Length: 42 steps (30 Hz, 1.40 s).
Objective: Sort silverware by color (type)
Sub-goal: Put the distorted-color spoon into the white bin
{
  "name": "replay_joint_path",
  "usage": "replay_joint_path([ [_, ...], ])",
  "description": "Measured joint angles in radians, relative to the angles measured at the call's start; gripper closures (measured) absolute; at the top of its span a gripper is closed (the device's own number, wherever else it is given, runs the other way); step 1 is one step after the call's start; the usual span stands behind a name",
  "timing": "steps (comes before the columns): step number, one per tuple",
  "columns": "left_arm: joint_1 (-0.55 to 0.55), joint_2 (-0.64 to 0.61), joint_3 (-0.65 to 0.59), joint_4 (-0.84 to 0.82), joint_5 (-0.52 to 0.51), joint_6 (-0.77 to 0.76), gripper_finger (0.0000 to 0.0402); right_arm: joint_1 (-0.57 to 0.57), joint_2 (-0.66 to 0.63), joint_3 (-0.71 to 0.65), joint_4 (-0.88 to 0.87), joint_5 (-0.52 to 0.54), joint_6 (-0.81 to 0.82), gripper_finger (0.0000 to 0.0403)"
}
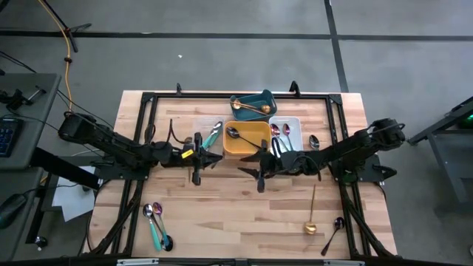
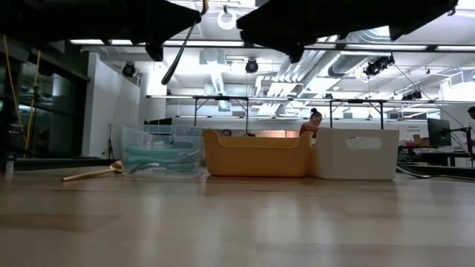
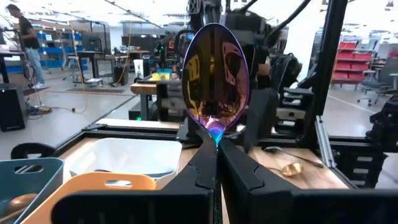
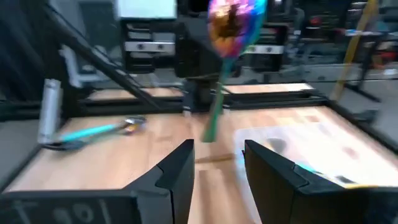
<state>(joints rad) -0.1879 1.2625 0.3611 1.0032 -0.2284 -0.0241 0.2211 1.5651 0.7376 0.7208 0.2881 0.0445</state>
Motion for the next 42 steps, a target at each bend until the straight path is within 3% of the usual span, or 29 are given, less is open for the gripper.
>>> replay_joint_path([
  [3, -0.001, 0.002, 0.000, 0.051, -0.002, -0.004, 0.0401, -0.020, 0.053, 0.000, 0.093, -0.083, 0.012, 0.0268],
  [9, -0.019, 0.051, 0.001, 0.137, -0.005, 0.001, 0.0401, -0.065, 0.138, 0.000, 0.267, -0.098, 0.104, 0.0268],
  [19, 0.001, 0.281, 0.019, 0.439, -0.009, 0.000, 0.0401, -0.091, 0.170, 0.002, 0.294, -0.168, 0.165, 0.0268],
  [27, 0.005, 0.412, 0.137, 0.432, 0.016, -0.007, 0.0401, -0.090, 0.170, 0.002, 0.289, -0.169, 0.182, 0.0268],
  [35, 0.005, 0.434, 0.156, 0.434, 0.017, -0.006, 0.0401, -0.090, 0.170, 0.002, 0.270, -0.168, 0.184, 0.0270],
  [38, 0.005, 0.427, 0.156, 0.434, 0.016, 0.002, 0.0401, -0.090, 0.170, 0.002, 0.271, -0.169, 0.188, 0.0291],
  [42, 0.005, 0.427, 0.155, 0.431, 0.011, 0.002, 0.0401, -0.089, 0.171, 0.002, 0.270, -0.174, 0.199, 0.0367],
])
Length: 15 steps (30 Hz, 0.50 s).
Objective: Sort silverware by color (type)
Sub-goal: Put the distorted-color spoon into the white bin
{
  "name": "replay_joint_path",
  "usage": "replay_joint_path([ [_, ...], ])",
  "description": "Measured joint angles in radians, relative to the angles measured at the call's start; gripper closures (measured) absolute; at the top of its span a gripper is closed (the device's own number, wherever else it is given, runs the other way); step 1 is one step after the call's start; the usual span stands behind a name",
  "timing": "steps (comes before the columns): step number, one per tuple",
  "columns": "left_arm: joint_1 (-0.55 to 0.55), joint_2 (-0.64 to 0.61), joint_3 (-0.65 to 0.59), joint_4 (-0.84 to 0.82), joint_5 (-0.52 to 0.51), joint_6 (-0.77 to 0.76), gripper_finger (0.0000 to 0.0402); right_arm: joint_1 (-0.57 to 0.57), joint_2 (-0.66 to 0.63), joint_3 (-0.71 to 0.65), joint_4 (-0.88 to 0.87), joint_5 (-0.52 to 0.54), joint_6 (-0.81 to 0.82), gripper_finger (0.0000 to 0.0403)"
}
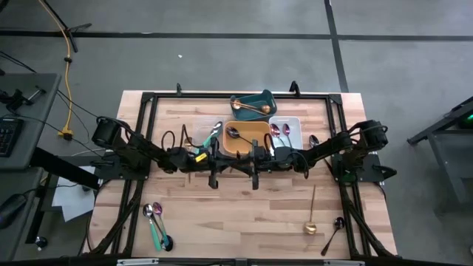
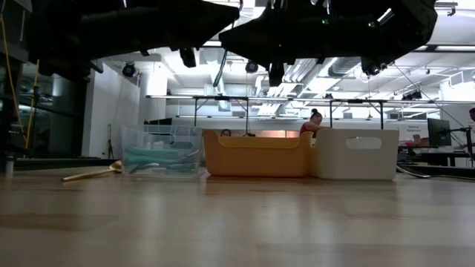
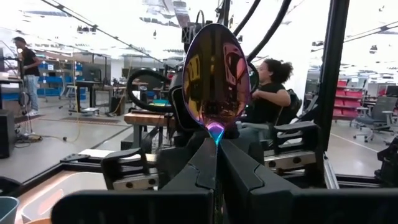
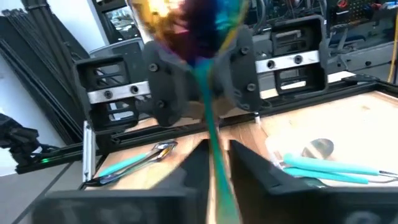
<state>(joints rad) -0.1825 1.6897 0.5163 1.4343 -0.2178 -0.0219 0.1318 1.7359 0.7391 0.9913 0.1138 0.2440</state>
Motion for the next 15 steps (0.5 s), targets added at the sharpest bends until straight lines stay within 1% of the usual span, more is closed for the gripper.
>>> replay_joint_path([
  [1, 0.000, 0.000, 0.000, -0.002, -0.008, -0.002, 0.0399, 0.000, 0.000, 0.000, -0.001, -0.001, -0.004, 0.0382],
  [2, 0.001, 0.000, 0.000, -0.008, -0.011, -0.005, 0.0398, 0.000, 0.000, 0.000, -0.004, -0.001, -0.005, 0.0388],
  [6, 0.000, 0.000, 0.000, -0.010, -0.011, -0.018, 0.0388, 0.000, 0.000, 0.000, -0.008, -0.012, 0.010, 0.0375],
  [9, 0.000, 0.000, 0.000, -0.014, -0.009, -0.019, 0.0383, 0.000, 0.000, 0.000, -0.008, -0.018, 0.010, 0.0390],
  [15, 0.000, -0.003, -0.002, -0.028, -0.009, -0.029, 0.0382, 0.000, -0.009, 0.000, -0.037, -0.018, 0.010, 0.0392],
])
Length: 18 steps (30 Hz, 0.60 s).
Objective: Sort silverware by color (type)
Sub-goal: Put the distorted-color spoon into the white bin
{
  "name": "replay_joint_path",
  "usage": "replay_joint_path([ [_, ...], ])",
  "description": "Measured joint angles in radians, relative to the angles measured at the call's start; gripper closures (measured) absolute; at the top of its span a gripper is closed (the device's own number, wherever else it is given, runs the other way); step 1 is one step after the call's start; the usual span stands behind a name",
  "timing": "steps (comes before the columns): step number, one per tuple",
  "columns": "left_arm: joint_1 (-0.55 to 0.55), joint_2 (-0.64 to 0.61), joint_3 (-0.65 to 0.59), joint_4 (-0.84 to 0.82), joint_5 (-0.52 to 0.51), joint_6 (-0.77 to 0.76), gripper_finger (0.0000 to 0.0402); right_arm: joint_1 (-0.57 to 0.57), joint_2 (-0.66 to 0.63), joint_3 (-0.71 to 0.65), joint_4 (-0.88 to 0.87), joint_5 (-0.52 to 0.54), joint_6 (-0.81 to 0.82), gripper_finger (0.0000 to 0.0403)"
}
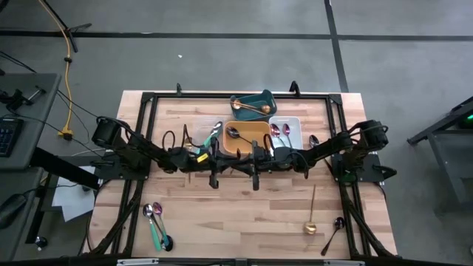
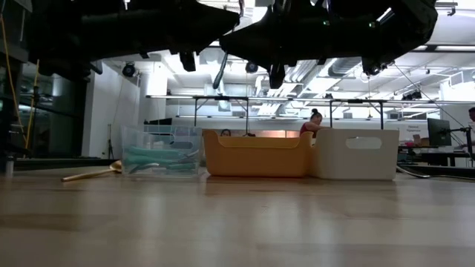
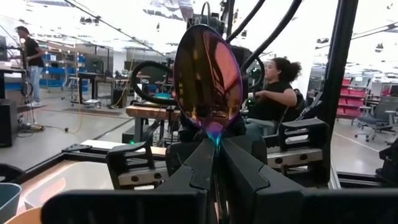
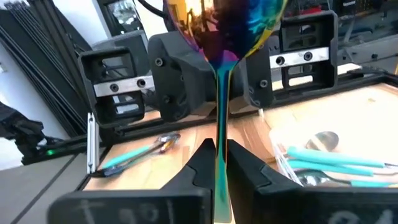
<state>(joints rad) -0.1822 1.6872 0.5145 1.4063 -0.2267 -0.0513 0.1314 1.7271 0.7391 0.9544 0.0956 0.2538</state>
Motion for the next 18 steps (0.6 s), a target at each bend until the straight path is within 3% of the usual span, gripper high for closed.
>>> replay_joint_path([
  [6, -0.001, -0.114, -0.091, -0.009, -0.024, -0.007, 0.0381, -0.002, -0.088, 0.000, -0.159, 0.053, -0.024, 0.0393],
  [13, -0.001, -0.356, -0.284, -0.014, -0.131, -0.016, 0.0380, 0.027, -0.209, -0.002, -0.410, 0.239, -0.081, 0.0393],
  [18, -0.003, -0.498, -0.387, -0.014, -0.142, -0.058, 0.0380, 0.042, -0.269, -0.002, -0.553, 0.355, -0.101, 0.0393],
])
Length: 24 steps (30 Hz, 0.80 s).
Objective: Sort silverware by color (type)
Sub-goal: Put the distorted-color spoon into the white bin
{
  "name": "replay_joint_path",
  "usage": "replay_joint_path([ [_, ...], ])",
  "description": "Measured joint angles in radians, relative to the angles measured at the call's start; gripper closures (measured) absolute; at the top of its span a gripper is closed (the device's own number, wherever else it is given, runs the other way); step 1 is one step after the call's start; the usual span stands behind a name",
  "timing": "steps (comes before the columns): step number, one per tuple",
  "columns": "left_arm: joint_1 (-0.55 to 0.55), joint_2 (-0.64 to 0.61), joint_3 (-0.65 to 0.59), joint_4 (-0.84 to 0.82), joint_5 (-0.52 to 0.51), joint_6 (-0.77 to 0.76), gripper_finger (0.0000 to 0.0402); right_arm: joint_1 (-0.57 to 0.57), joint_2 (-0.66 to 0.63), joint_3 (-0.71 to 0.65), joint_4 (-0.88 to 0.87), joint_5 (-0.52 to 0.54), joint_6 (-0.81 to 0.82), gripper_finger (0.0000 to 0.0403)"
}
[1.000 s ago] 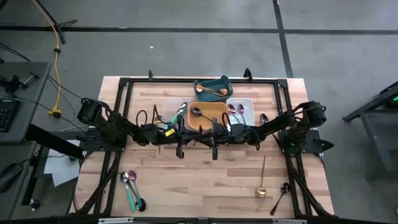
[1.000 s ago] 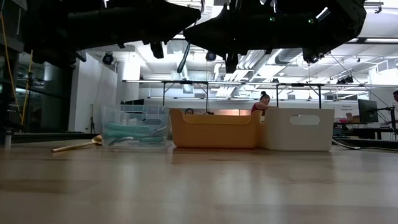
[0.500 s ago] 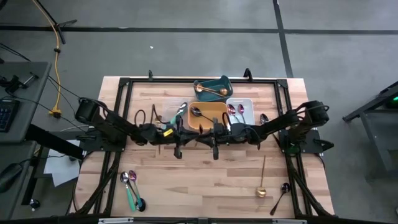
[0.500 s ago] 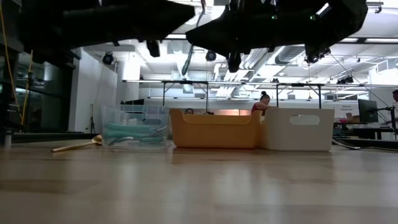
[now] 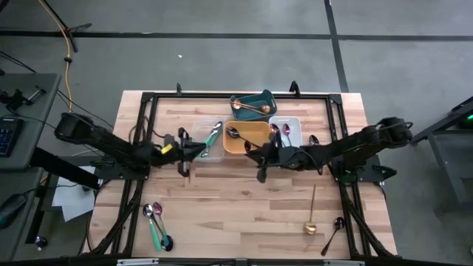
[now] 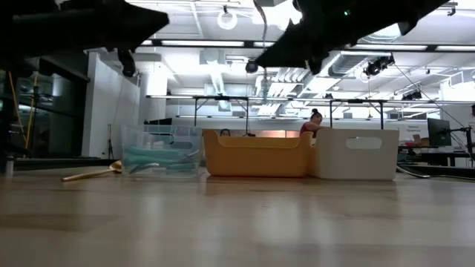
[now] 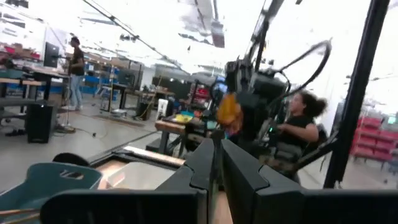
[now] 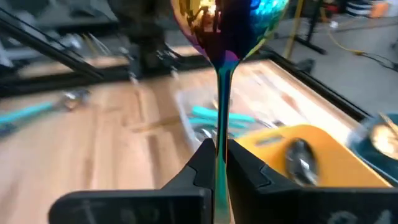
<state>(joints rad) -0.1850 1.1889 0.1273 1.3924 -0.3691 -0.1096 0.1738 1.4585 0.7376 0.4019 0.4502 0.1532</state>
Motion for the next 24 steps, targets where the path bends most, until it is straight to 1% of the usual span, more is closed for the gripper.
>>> replay_joint_path([
  [3, -0.001, -0.048, -0.027, -0.009, 0.025, -0.031, 0.0380, -0.001, -0.025, 0.000, -0.087, 0.056, 0.016, 0.0393],
  [6, -0.001, -0.065, -0.029, -0.038, 0.065, -0.038, 0.0380, -0.001, -0.044, 0.000, -0.138, 0.104, 0.029, 0.0393],
  [12, -0.001, -0.065, -0.028, -0.065, 0.082, -0.022, 0.0380, 0.018, -0.084, -0.009, -0.179, 0.127, 0.029, 0.0393],
  [15, -0.001, -0.065, -0.028, -0.064, 0.082, -0.019, 0.0380, 0.031, -0.143, -0.110, -0.069, 0.140, 0.029, 0.0393],
  [18, -0.001, -0.066, -0.028, -0.063, 0.082, -0.017, 0.0380, 0.015, -0.257, -0.266, 0.099, 0.131, 0.073, 0.0393],
  [21, -0.001, -0.065, -0.021, -0.065, 0.079, 0.005, 0.0380, -0.001, -0.379, -0.398, 0.238, 0.049, 0.097, 0.0393],
  [24, -0.001, -0.066, -0.001, -0.079, 0.079, 0.026, 0.0381, 0.006, -0.457, -0.458, 0.283, 0.021, 0.098, 0.0393],
])
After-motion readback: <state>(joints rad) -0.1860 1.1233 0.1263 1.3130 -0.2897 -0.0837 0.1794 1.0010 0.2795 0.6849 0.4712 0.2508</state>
